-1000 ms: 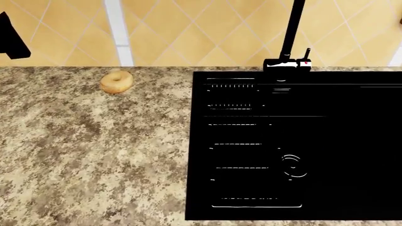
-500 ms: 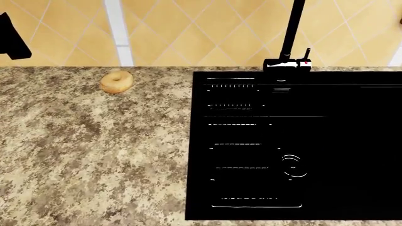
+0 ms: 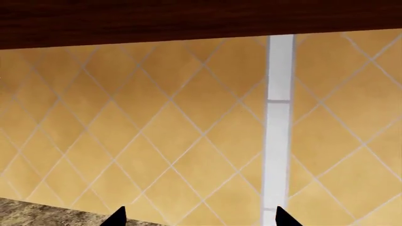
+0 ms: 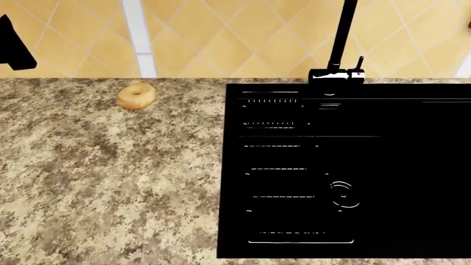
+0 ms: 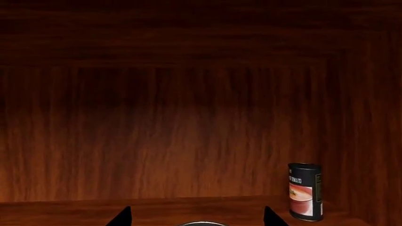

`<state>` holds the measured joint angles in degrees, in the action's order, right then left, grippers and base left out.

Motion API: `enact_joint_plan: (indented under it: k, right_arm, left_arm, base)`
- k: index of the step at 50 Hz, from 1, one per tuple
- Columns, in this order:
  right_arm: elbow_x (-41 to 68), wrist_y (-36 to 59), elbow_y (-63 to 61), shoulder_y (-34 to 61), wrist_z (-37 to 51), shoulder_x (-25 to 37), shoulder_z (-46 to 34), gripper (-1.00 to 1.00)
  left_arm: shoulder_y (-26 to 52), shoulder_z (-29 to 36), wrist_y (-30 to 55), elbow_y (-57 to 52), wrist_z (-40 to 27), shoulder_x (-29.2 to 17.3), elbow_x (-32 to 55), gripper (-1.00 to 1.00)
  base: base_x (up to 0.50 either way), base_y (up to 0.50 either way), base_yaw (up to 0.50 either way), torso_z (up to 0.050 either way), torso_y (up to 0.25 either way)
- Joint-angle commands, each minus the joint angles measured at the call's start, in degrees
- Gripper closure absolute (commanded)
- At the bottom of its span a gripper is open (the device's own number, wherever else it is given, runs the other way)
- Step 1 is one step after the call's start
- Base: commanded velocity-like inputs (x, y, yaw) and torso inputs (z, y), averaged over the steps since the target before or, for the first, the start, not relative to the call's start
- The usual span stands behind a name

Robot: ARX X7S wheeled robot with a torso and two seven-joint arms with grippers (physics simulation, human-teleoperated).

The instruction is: Pick the cans from the counter and place them in their designated side in the cabinet.

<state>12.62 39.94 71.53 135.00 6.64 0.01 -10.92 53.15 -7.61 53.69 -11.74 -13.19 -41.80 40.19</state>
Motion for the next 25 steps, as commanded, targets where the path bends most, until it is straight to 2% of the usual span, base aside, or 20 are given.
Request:
enact_joint_plan:
  k: [1, 25]
  right_arm:
    - [-0.19, 0.22, -0.05, 0.00, -0.45, 0.00, -0.27, -1.00]
    - [-0.44, 0.29, -0.09, 0.00, -1.03, 0.00, -0.65, -1.00]
  left_arm:
    - [-0.05, -0.41, 0.28, -0.49, -0.20, -0.25, 0.41, -1.00]
    - [-0.11, -0.27, -0.01, -0.27, -0.31, -0.15, 0.49, -1.00]
  base:
    - [-0.25, 0.00, 0.00, 0.000, 0.011]
    - [-0.34, 0.00, 0.00, 0.000, 0.000]
